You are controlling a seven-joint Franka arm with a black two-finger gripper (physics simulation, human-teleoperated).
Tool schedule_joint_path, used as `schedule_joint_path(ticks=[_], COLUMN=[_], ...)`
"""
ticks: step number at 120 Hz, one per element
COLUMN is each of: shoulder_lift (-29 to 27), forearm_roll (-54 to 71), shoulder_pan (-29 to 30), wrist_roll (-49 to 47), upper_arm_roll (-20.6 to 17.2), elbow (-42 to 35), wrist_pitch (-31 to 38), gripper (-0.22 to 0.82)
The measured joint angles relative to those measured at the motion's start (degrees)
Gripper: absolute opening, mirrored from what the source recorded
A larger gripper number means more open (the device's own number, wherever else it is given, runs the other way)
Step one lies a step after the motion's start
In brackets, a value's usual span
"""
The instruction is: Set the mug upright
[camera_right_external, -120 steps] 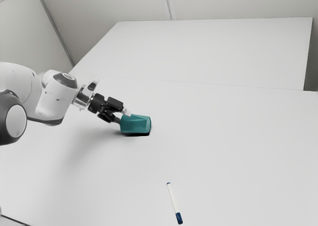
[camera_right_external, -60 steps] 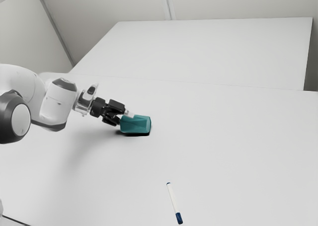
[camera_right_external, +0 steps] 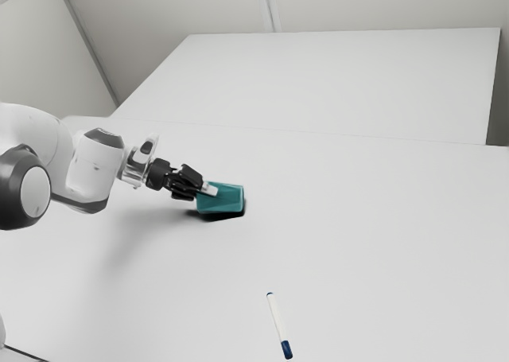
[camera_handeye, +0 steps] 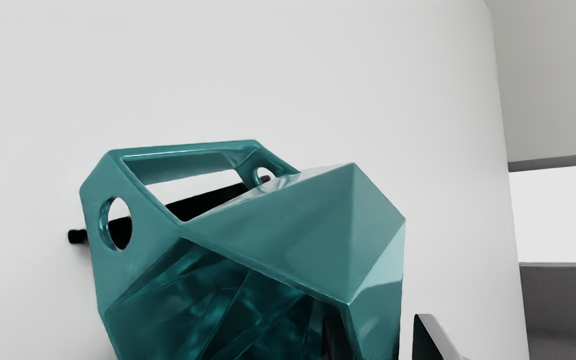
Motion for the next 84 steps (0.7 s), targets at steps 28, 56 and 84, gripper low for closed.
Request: schedule_joint_path(ticks=[28,56,84], shoulder_lift=[-0.7,-5.2,-12.4], forearm_roll=[-0.6,1.8,25.5], shoulder_pan=[-0.6,-2.1,-2.7], wrist_roll=[0.7,0.7,-2.7], upper_arm_roll=[-0.4,-2.2,-8.8], elbow=[0.5,2.1,2.6], wrist_pitch=[0.1,1.5,9.7], gripper=[-0.13,-0.16,-0.17])
